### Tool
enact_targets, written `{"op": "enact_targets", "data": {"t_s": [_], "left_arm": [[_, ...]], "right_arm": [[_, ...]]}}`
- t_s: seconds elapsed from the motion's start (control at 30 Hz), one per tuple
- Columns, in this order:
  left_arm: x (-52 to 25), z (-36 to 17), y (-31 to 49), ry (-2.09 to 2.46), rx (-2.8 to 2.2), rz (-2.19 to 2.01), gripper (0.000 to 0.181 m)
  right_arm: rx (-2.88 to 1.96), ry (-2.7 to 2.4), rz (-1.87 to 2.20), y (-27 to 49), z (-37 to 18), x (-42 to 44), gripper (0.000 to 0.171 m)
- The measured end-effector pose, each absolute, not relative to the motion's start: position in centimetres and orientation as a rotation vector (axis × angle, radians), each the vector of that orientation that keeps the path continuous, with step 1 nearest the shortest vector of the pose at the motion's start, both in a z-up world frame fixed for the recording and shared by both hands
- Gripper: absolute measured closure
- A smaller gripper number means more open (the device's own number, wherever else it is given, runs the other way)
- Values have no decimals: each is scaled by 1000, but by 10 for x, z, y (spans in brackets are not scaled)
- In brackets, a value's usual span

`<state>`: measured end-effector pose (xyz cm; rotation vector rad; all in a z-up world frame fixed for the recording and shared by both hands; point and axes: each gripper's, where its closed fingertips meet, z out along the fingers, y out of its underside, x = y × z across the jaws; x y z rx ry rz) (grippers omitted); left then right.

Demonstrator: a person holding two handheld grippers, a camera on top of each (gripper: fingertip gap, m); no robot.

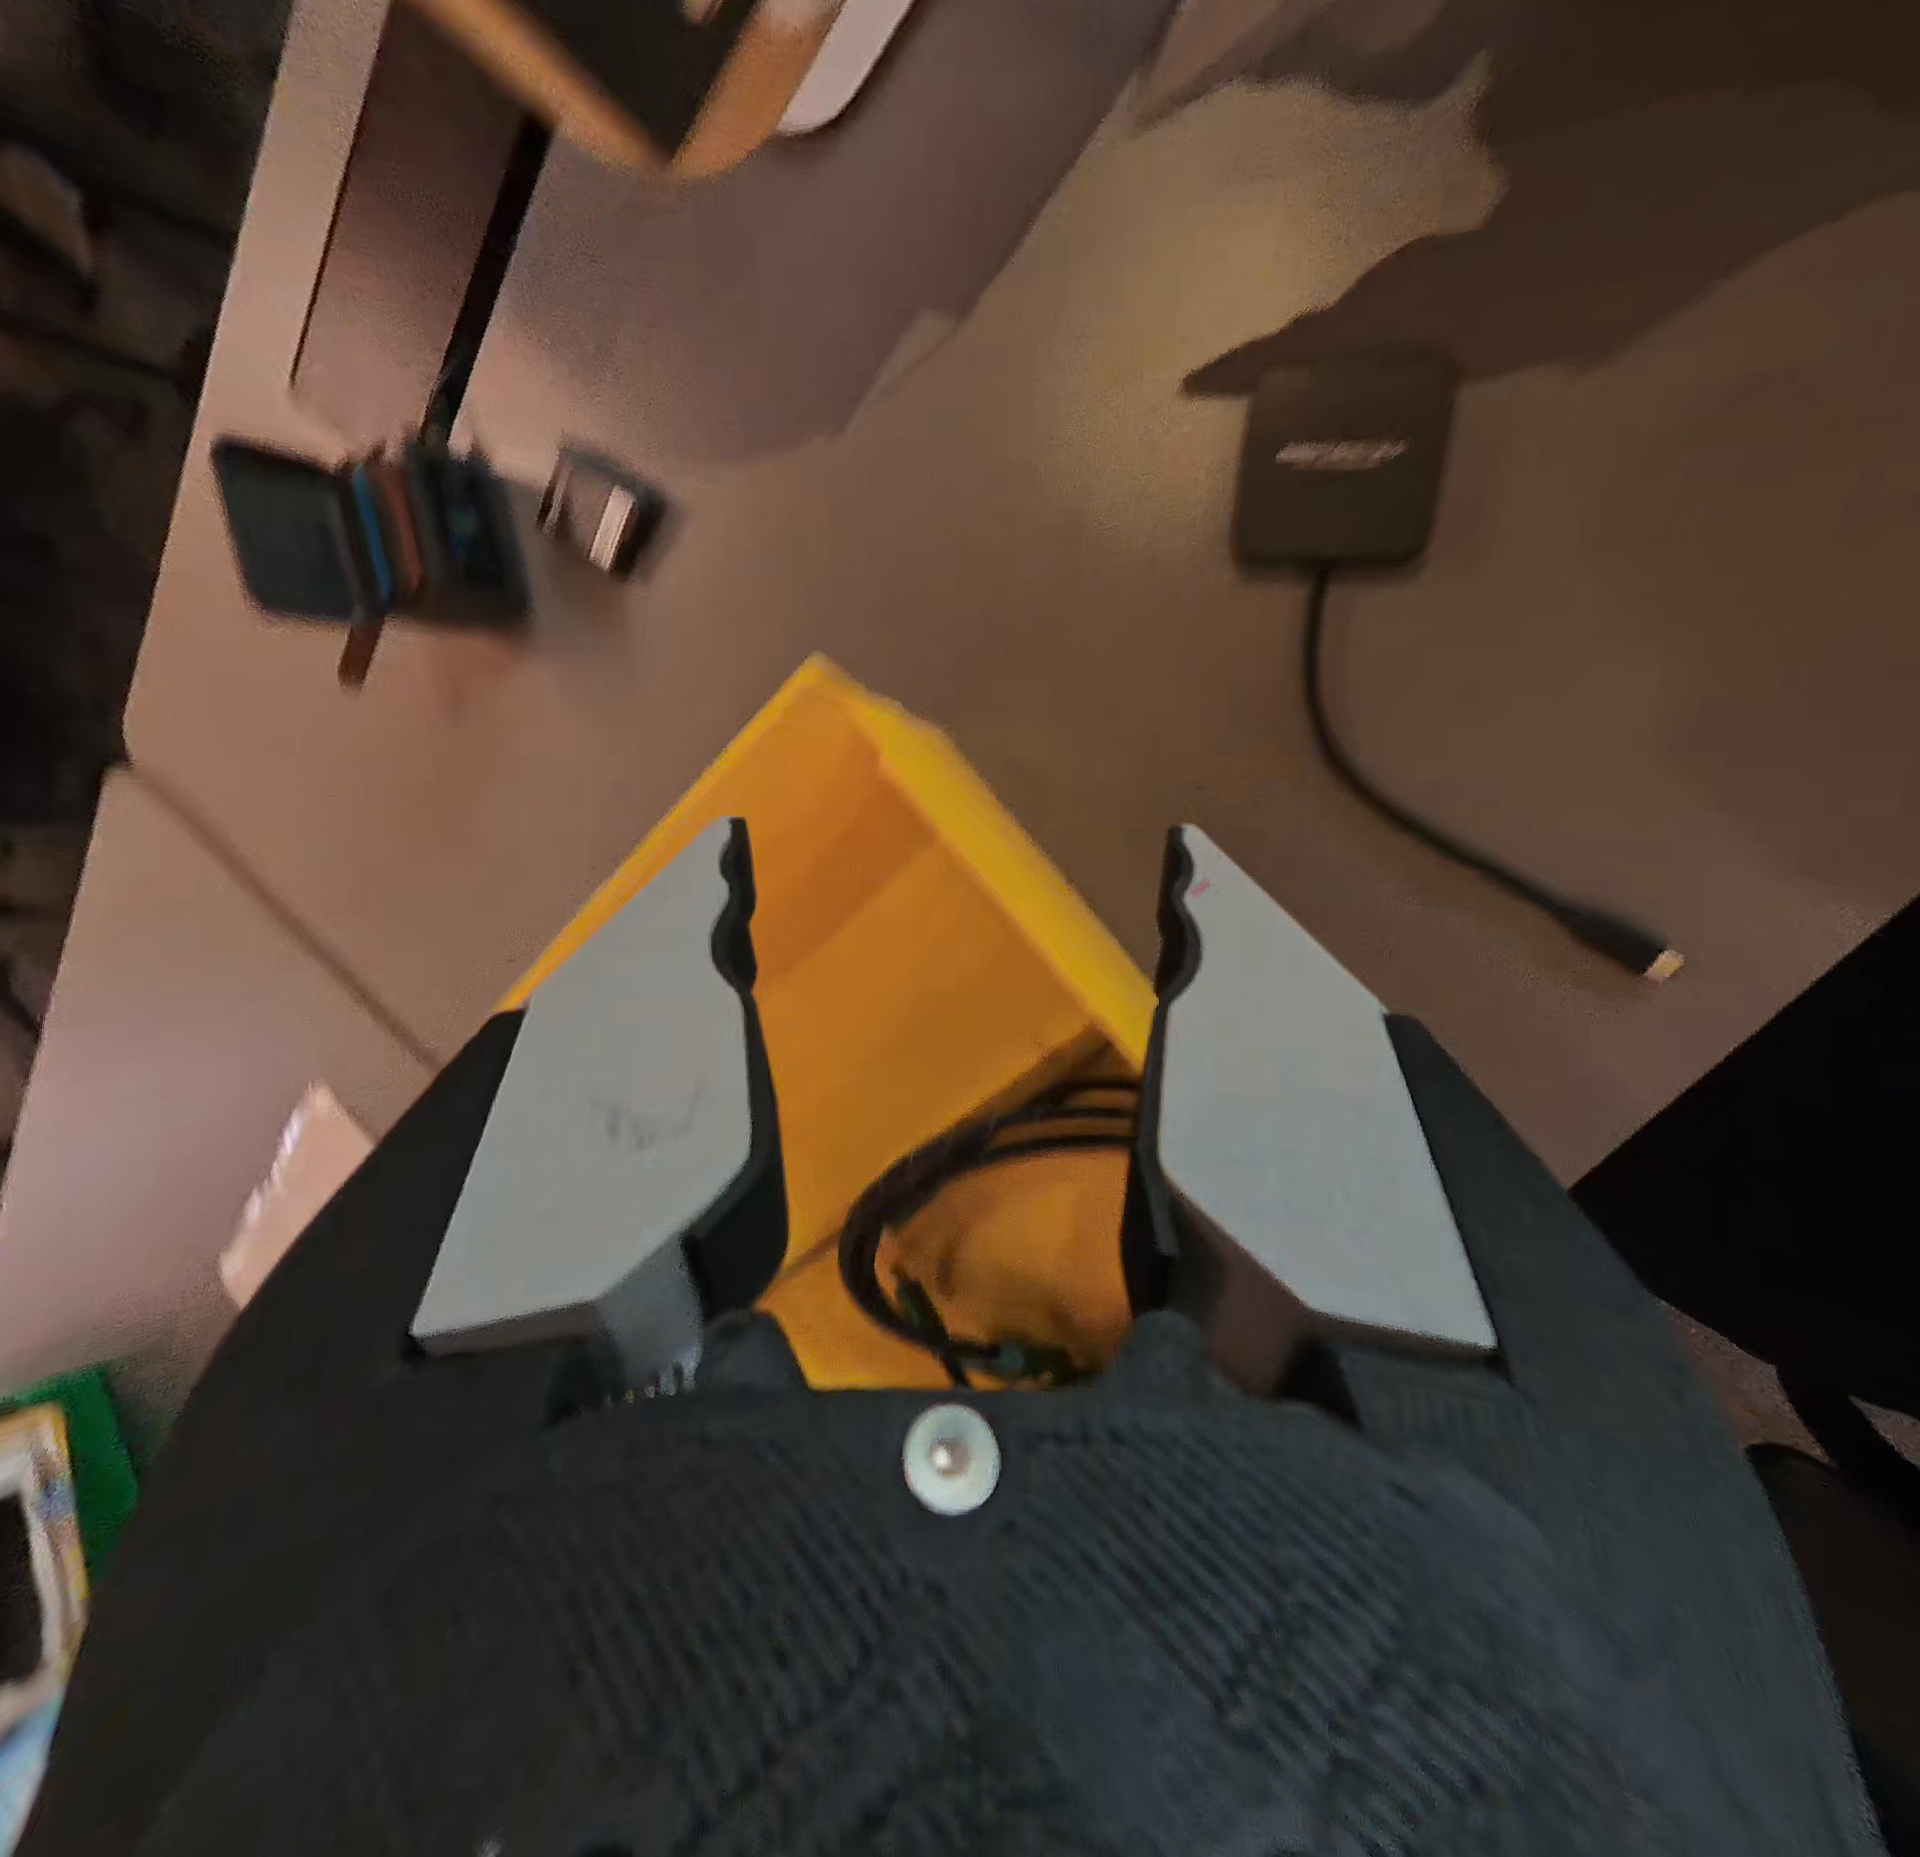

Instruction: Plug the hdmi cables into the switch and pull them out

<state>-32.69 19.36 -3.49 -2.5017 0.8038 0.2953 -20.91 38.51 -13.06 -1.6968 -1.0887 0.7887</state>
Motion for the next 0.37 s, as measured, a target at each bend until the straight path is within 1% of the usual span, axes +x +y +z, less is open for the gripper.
{"op": "enact_targets", "data": {"t_s": [0.03, 0.1, 0.2, 0.27, 0.37], "left_arm": [[-346, -34, 183, 739, -2524, 309, 104], [-386, -43, 159, 614, -2586, 340, 101], [-438, -69, 121, 467, -2700, 397, 97], [-461, -84, 105, 420, -2719, 423, 103], [-474, -102, 102, 424, -2683, 392, 114]], "right_arm": [[-1699, -1095, 781, 385, -132, -210, 74], [-1707, -1106, 771, 386, -136, -211, 74], [-1720, -1119, 768, 385, -142, -212, 74], [-1726, -1120, 770, 385, -144, -213, 75], [-1731, -1115, 776, 385, -145, -212, 75]]}}
